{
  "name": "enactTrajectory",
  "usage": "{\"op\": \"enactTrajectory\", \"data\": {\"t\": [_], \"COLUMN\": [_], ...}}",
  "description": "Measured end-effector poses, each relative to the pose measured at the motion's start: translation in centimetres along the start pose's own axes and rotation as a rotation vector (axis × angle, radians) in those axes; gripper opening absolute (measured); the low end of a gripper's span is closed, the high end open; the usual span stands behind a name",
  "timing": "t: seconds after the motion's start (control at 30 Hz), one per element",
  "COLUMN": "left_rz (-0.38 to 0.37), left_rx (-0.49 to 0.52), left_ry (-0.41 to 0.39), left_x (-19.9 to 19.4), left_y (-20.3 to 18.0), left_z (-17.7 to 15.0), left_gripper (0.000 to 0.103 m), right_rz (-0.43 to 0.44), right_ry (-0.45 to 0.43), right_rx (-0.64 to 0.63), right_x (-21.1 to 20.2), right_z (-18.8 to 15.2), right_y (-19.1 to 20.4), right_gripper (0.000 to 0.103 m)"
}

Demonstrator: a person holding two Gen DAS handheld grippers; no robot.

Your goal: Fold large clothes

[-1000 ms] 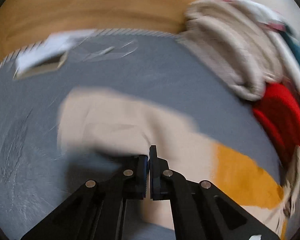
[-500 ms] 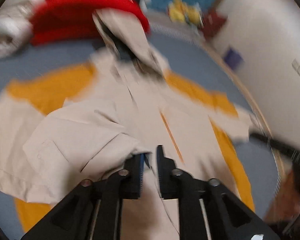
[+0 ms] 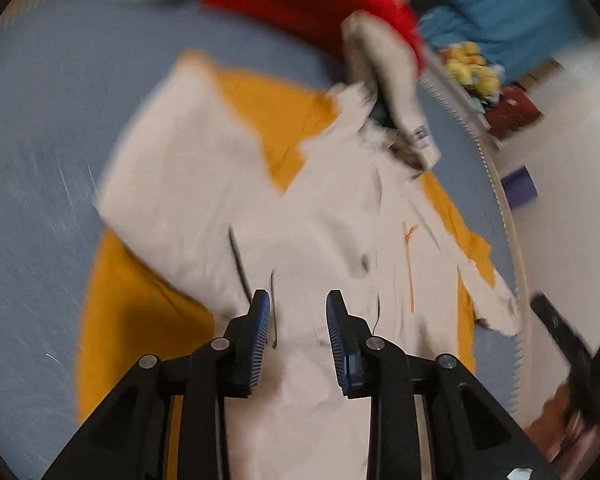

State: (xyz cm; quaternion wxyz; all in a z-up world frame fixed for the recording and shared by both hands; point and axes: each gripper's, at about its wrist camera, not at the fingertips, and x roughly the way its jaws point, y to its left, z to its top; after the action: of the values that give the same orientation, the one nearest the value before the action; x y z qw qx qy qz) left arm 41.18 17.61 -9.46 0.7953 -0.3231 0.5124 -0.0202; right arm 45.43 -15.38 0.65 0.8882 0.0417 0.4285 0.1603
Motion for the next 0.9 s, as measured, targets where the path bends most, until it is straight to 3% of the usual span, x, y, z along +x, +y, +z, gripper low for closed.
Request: {"op": "enactTrajectory", "data": {"t": [0.07,0.23,0.37,0.4,0.5,0.53,0.77,0.9], "left_rz": [-0.002,-0.029,-0.029,-0.043,-0.084,-0.097,-0.412,-0.488], "left_rx": [-0.058,-0.119,-0.134,-0.139,-0.065,-0.030,0.162,0.213], "left_ry": [0.063,0.122,0.151,0.158,0.129,0.105,0.034,0.056], "left_x": [2.6,5.3,6.7,6.9,6.0,5.4,1.3,1.1], "left_y": [1.5,3.1,3.9,4.0,2.4,1.6,-5.1,-7.1], "left_z": [0.7,0.8,0.4,0.4,0.7,0.8,1.2,0.5], "left_gripper": [0.028,0.035,0.033,0.031,0.001,0.000,0.000,0.000], "right_rz": [0.020,0.084,0.125,0.130,0.137,0.137,0.153,0.159], "right_ry": [-0.004,0.037,0.093,0.102,0.120,0.125,0.157,0.183], "right_rx": [-0.055,-0.173,-0.214,-0.222,-0.266,-0.276,-0.377,-0.387], "right_x": [0.1,1.5,3.1,3.5,4.4,4.6,5.6,6.5], "right_z": [-0.4,-2.0,-3.1,-3.4,-4.0,-4.1,-5.5,-6.3], "right_y": [1.4,4.2,5.4,5.7,6.6,6.7,8.3,8.6], "right_gripper": [0.004,0.010,0.027,0.034,0.041,0.042,0.053,0.055]}}
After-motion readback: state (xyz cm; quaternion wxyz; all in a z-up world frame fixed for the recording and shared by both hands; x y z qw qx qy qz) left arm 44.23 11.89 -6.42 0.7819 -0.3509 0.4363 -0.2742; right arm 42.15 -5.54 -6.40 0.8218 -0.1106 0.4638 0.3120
